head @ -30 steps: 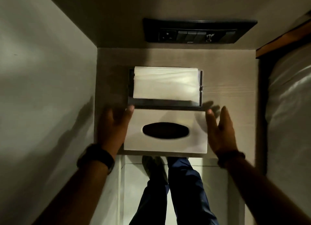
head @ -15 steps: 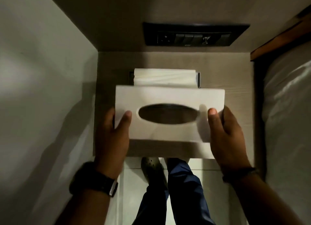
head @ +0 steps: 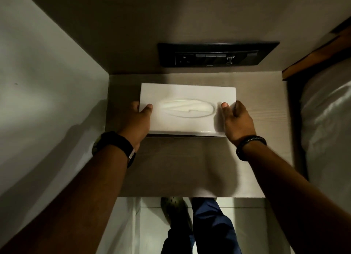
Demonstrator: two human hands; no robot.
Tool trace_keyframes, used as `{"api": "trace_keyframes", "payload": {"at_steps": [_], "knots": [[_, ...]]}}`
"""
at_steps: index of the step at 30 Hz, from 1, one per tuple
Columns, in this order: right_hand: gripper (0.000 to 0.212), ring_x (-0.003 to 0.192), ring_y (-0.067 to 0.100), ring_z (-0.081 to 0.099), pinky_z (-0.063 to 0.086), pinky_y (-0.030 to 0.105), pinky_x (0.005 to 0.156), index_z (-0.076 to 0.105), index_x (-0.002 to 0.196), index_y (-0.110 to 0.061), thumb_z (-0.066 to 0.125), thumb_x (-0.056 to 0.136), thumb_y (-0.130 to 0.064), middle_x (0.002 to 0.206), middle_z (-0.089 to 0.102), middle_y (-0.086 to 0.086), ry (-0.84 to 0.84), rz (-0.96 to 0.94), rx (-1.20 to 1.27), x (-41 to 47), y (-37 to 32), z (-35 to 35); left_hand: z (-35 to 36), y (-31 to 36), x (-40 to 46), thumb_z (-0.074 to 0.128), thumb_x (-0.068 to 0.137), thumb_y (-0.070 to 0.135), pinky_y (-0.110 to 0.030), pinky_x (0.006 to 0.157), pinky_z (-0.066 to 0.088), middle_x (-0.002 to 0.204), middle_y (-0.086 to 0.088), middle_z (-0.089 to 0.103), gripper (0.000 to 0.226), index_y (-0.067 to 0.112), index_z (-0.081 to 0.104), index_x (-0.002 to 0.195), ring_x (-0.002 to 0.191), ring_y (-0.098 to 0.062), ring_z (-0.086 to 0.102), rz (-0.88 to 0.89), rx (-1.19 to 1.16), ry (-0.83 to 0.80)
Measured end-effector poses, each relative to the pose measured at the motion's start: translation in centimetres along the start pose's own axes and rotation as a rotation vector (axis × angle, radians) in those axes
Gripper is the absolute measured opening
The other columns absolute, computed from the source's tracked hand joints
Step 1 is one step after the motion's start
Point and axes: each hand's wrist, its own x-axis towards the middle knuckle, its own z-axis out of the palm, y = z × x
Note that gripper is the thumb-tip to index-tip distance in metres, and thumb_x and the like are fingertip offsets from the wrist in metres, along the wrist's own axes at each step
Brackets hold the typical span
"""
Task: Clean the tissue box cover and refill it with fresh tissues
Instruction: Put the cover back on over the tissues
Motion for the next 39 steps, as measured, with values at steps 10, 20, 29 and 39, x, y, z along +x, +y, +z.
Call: {"api": "trace_keyframes", "payload": {"at_steps": [10,20,29,39], "knots": [[0.041,0.1,0.033,0.057,0.043,0.037,0.083,0.044,0.119,-0.009,0.043,0.096,-0.043,0.107,0.06,0.014,-0.037,-0.007,-0.052,0.1,1.4,0.3,0.3,-2.6,-0.7,0.047,0.096,0.036,-0.033,0.077,0.04,0.13,-0.008,0.05,0.044,0.02,0.038,0.136,0.099,-0.019,0.048,-0.073,0.028,0.049],[0.049,0.098,0.035,0.058,0.048,0.045,0.086,0.042,0.132,-0.019,0.035,0.092,-0.046,0.104,0.064,0.012,0.028,-0.023,-0.018,-0.1,2.2,0.9,0.1,-3.2,-0.6,0.052,0.094,0.038,-0.031,0.073,0.044,0.109,-0.001,0.055,0.034,0.019,0.053,0.122,0.096,-0.019,0.053,-0.026,0.08,0.07],[0.059,0.113,0.037,0.046,0.037,0.059,0.097,0.015,0.151,-0.024,0.032,0.098,-0.044,0.09,0.055,-0.001,0.099,-0.093,-0.184,-0.8,2.8,1.5,0.5,-3.9,-0.7,0.051,0.094,0.036,-0.029,0.073,0.041,0.108,-0.001,0.056,0.035,0.017,0.053,0.124,0.094,-0.017,0.053,0.052,0.066,0.075],[0.061,0.118,0.039,0.044,0.04,0.059,0.094,0.009,0.151,-0.026,0.03,0.098,-0.048,0.124,0.057,0.015,0.063,-0.12,-0.262,-0.3,3.2,1.2,1.2,-4.7,-1.0,0.048,0.093,0.044,-0.033,0.077,0.051,0.116,-0.008,0.06,0.041,0.021,0.048,0.127,0.102,-0.025,0.06,0.024,-0.018,0.04]]}}
